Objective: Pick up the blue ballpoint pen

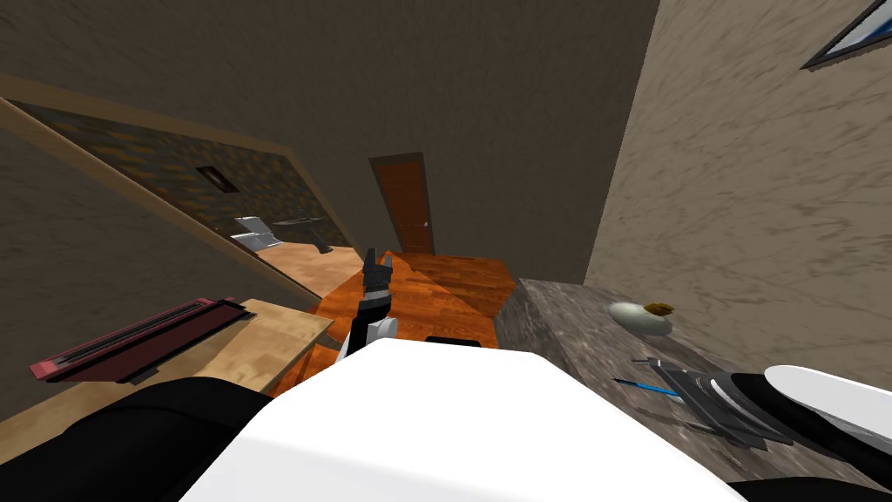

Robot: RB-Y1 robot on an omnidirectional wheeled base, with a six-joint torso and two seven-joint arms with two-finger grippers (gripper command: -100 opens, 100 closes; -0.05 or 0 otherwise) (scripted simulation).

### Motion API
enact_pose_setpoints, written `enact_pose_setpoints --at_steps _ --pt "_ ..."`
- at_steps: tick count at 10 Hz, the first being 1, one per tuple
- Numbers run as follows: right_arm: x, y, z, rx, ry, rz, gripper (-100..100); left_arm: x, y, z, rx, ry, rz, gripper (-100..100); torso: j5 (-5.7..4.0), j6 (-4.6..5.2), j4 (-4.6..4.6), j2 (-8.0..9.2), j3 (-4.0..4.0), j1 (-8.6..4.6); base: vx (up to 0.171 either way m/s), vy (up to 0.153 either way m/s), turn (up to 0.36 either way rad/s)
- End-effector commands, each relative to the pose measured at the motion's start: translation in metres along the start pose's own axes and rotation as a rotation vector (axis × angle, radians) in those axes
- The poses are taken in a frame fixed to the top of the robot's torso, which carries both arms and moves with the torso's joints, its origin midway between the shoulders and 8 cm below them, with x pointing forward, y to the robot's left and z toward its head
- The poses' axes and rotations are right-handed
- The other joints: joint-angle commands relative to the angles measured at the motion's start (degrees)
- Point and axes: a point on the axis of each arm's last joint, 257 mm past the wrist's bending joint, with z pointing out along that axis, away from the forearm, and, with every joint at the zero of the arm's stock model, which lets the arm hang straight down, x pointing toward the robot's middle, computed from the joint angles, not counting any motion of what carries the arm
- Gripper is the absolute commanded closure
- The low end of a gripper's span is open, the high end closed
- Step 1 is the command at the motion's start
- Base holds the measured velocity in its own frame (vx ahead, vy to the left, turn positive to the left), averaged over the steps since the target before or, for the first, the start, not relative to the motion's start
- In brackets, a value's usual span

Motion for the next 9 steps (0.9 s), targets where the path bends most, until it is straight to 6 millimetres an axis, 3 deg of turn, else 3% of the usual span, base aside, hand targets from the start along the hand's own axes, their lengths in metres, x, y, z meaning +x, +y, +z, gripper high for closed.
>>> enact_pose_setpoints --at_steps 1,5,6,7,8,9 --pt "0.0 0.0 0.0 0.0 0.0 0.0 100 0.0 0.0 0.0 0.0 0.0 0.0 0 0.0 0.0 0.0 0.0 0.0 0.0 0.0 0.0 0.0" --pt "0.0 0.0 0.0 0.0 0.0 -0.002 100 0.0 0.0 0.0 0.0 0.0 0.0 0 0.0 0.03 0.01 0.02 0.01 -0.01 0.0 0.0 0.0" --pt "0.0 0.0 0.0 0.0 0.0 -0.001 0 0.0 0.0 0.0 0.0 0.0 0.0 0 0.0 0.02 0.01 0.03 0.02 -0.01 0.0 0.0 0.0" --pt "-0.003 -0.013 -0.008 -0.005 -0.007 -0.011 100 0.0 0.0 0.0 0.0 0.0 0.0 0 0.0 0.02 0.01 0.03 0.02 -0.01 -0.009 -0.006 -0.13" --pt "-0.001 -0.009 -0.004 0.001 -0.002 -0.008 100 0.0 0.0 0.0 0.0 0.0 0.0 0 0.03 0.05 0.02 0.05 0.03 -0.01 -0.005 -0.003 -0.03" --pt "-0.002 -0.01 -0.004 -0.001 -0.003 -0.008 0 0.0 0.0 0.0 0.0 0.0 0.0 0 -0.01 0.02 0.01 0.06 0.04 -0.01 0.0 0.0 0.0"
